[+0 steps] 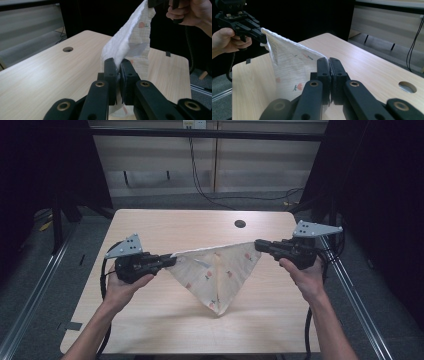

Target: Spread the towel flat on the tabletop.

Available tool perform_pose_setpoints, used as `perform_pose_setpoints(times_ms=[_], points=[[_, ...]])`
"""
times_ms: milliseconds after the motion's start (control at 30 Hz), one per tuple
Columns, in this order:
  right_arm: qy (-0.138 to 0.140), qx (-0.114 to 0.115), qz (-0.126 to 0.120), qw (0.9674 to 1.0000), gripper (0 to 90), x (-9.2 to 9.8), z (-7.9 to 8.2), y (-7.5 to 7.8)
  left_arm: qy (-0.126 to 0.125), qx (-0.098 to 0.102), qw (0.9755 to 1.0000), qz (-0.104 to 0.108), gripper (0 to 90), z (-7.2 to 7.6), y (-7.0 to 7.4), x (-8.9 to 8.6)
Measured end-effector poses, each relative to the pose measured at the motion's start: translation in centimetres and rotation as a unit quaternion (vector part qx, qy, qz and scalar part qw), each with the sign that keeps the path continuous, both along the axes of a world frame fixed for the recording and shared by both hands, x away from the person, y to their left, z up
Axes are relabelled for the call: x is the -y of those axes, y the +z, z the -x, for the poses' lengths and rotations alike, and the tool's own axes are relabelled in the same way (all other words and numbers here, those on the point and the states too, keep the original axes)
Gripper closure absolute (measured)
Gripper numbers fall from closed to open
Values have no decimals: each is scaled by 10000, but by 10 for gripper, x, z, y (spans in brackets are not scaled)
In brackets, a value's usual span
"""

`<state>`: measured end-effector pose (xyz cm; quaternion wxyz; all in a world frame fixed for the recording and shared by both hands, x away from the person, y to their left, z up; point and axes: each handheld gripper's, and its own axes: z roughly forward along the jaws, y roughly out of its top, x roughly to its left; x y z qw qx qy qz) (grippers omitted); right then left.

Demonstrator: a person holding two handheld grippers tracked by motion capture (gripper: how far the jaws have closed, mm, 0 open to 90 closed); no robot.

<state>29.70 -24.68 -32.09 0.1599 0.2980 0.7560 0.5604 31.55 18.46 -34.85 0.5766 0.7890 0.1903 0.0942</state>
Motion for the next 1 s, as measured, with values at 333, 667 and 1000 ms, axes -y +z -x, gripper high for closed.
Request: perform_pose_setpoints(times_ms=[333,667,1000], points=[[95,322,-55,9994,878,-5,12,26,61,277,9996,18,856,14,21,-9],[238,655,-55,9976,879,-8,51,41,-7,362,9992,146,857,39,31,-18],[237,699,35,9973,880,-9,69,35,101,295,9995,-58,857,39,32,-16]])
